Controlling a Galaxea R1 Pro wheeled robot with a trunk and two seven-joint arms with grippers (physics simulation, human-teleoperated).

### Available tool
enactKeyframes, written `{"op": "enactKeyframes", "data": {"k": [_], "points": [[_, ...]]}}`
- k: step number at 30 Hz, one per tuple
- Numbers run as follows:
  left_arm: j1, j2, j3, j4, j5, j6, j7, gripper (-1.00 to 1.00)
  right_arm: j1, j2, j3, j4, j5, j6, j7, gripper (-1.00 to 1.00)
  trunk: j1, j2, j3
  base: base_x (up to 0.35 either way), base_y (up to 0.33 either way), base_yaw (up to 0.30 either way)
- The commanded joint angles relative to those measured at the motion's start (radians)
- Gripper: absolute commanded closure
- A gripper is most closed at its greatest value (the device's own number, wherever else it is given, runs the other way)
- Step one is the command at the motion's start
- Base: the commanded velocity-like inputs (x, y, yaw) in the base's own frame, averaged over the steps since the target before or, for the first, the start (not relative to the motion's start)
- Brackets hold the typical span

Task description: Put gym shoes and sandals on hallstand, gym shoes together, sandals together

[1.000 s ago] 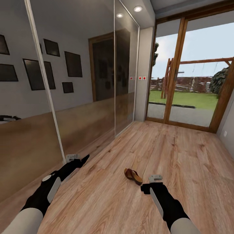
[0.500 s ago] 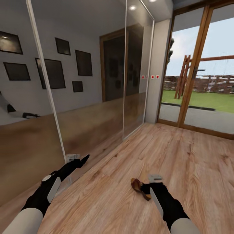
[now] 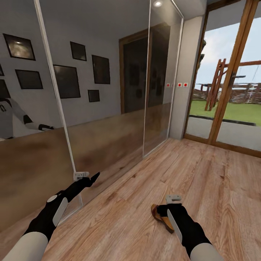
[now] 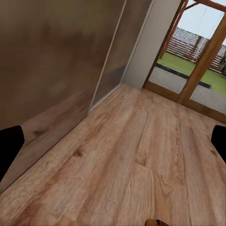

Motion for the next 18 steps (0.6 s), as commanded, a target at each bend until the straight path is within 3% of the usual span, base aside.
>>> {"op": "enactKeyframes", "data": {"k": [1, 6, 18], "points": [[-0.001, 0.000, 0.001, 0.001, 0.005, 0.002, -0.005, -1.00, 0.000, 0.000, 0.002, -0.001, -0.001, 0.005, -0.005, -1.00, 0.000, 0.000, -0.001, 0.010, -0.002, 0.008], [-0.001, 0.000, 0.001, 0.001, 0.005, 0.002, -0.005, -1.00, 0.000, 0.000, 0.002, -0.001, -0.001, 0.005, -0.005, -1.00, 0.000, 0.000, -0.001, 0.142, -0.001, 0.003], [-0.001, 0.000, 0.001, 0.001, 0.005, 0.002, -0.005, -1.00, 0.000, 0.000, 0.002, 0.003, -0.001, 0.005, -0.005, -1.00, 0.000, 0.000, -0.001, 0.327, 0.000, 0.000]]}}
